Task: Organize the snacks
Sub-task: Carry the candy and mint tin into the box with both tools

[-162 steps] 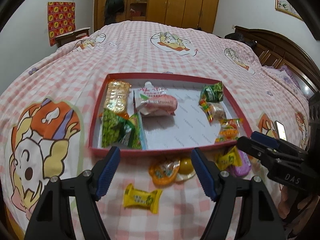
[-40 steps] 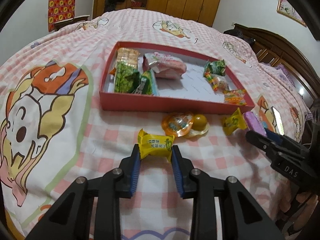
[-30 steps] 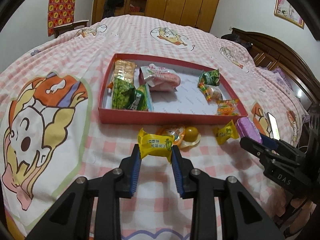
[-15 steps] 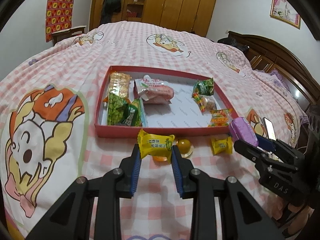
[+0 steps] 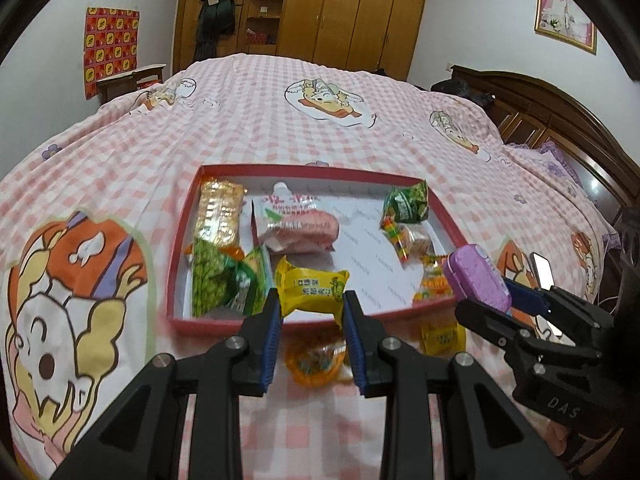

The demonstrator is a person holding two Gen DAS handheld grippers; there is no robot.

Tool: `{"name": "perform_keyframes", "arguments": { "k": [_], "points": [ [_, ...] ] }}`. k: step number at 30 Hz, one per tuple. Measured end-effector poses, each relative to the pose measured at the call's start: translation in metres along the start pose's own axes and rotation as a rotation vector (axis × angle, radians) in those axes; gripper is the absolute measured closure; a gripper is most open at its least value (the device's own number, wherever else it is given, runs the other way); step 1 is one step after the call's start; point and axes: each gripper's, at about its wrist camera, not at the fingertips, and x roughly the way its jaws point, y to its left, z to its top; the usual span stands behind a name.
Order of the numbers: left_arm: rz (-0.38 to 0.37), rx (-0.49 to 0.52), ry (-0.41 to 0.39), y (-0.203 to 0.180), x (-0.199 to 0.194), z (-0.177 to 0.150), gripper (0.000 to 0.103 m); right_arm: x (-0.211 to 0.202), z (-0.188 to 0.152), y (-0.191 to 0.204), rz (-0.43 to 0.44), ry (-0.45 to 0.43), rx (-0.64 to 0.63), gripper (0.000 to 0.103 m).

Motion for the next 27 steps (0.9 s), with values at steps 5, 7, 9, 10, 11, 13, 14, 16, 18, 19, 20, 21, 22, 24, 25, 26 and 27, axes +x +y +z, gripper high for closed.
{"name": "perform_keyframes", "arguments": {
  "k": [5, 7, 9, 10, 11, 13, 14, 16, 18, 19, 20, 21, 22, 24, 25, 26, 27],
  "points": [
    [0.006, 0.014, 0.002, -0.002, 0.016, 0.013, 0.072, 0.010, 0.012, -0.001, -0.006, 0.001, -0.012, 0.052],
    [0.013, 0.021, 0.007, -0.004, 0.024, 0.017, 0.072, 0.015, 0.017, -0.002, -0.004, 0.000, -0.012, 0.052],
    [0.023, 0.021, 0.018, -0.003, 0.034, 0.021, 0.072, 0.020, 0.022, -0.002, 0.005, 0.004, -0.008, 0.052],
    [0.025, 0.020, 0.024, -0.003, 0.038, 0.023, 0.072, 0.022, 0.024, -0.002, 0.009, 0.005, -0.005, 0.052],
    [0.027, 0.019, 0.028, -0.002, 0.042, 0.024, 0.072, 0.026, 0.026, -0.002, 0.013, 0.006, -0.002, 0.052],
    [0.035, 0.018, 0.037, -0.001, 0.051, 0.027, 0.072, 0.032, 0.028, -0.001, 0.017, 0.010, 0.003, 0.052],
    [0.039, 0.017, 0.041, -0.001, 0.054, 0.028, 0.072, 0.034, 0.029, -0.001, 0.018, 0.011, 0.006, 0.052],
    [0.042, 0.012, 0.047, 0.001, 0.060, 0.029, 0.072, 0.042, 0.032, -0.001, 0.021, 0.017, 0.014, 0.052],
    [0.052, 0.005, 0.052, 0.004, 0.065, 0.029, 0.072, 0.049, 0.035, 0.000, 0.020, 0.022, 0.016, 0.052],
    [0.056, 0.004, 0.053, 0.005, 0.067, 0.028, 0.072, 0.052, 0.036, -0.001, 0.019, 0.024, 0.016, 0.052],
    [0.060, 0.003, 0.054, 0.006, 0.069, 0.027, 0.072, 0.056, 0.038, -0.001, 0.017, 0.028, 0.016, 0.052],
    [0.064, 0.002, 0.054, 0.007, 0.070, 0.026, 0.072, 0.059, 0.040, -0.001, 0.015, 0.030, 0.018, 0.052],
    [0.064, 0.002, 0.054, 0.008, 0.071, 0.026, 0.072, 0.063, 0.041, -0.002, 0.012, 0.034, 0.020, 0.052],
    [0.069, 0.002, 0.049, 0.009, 0.072, 0.026, 0.072, 0.069, 0.042, -0.002, 0.006, 0.037, 0.022, 0.052],
    [0.073, 0.001, 0.045, 0.009, 0.073, 0.026, 0.072, 0.071, 0.042, -0.002, 0.002, 0.038, 0.024, 0.052],
    [0.075, 0.000, 0.043, 0.009, 0.073, 0.026, 0.072, 0.073, 0.042, -0.003, -0.002, 0.037, 0.026, 0.052],
    [0.074, -0.003, 0.041, 0.009, 0.074, 0.026, 0.072, 0.075, 0.043, -0.003, -0.004, 0.038, 0.028, 0.052]
  ]
}}
